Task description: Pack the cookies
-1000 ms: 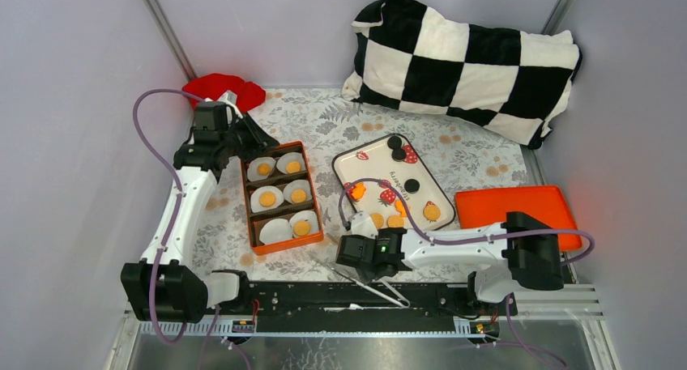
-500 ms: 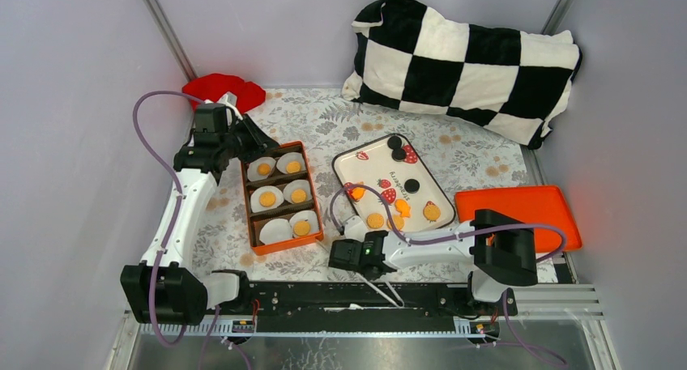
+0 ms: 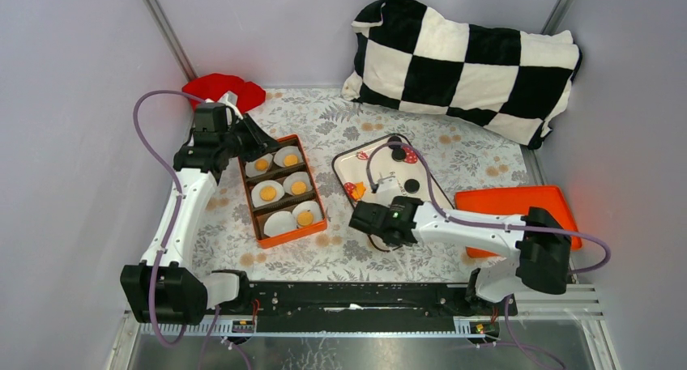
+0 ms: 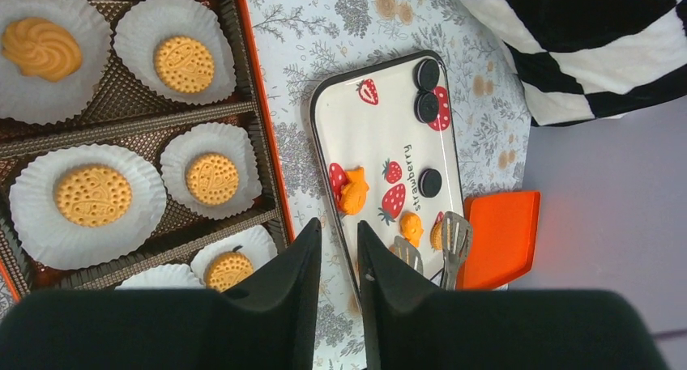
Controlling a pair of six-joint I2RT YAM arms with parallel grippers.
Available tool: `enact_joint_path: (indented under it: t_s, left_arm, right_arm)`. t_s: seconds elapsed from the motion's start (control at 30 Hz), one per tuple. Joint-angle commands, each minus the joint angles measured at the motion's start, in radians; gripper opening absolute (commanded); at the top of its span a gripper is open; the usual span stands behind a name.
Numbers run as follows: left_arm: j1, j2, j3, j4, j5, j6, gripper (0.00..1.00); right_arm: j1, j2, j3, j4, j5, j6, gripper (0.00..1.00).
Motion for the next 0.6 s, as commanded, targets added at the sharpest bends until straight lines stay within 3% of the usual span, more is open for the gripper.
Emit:
enact_joint_path:
  t_s: [0.0, 0.37, 0.47, 0.57]
  left_arm:
    - [-0.009, 0.015, 0.036, 0.047, 0.020, -0.010, 0.27]
    - [-0.029, 0.032, 0.042, 0.071, 0.016, -0.024, 0.27]
    - [-0.029, 0.034, 0.040, 0.064, 0.012, -0.016, 0.27]
    - [-0.029, 0.034, 0.031, 0.063, 0.007, -0.012, 0.27]
  right_arm:
    - [-0.052, -0.070, -0.082, 0.009, 0.008, -0.041, 0.00]
    - [-0.227, 0.161, 0.017, 0.175, -0.009, -0.234, 0.01]
    - [-0.236, 0.198, 0.050, 0.161, 0.015, -0.233, 0.16]
    - [-0.238, 0.166, 0.058, 0.161, 0.032, -0.221, 0.46]
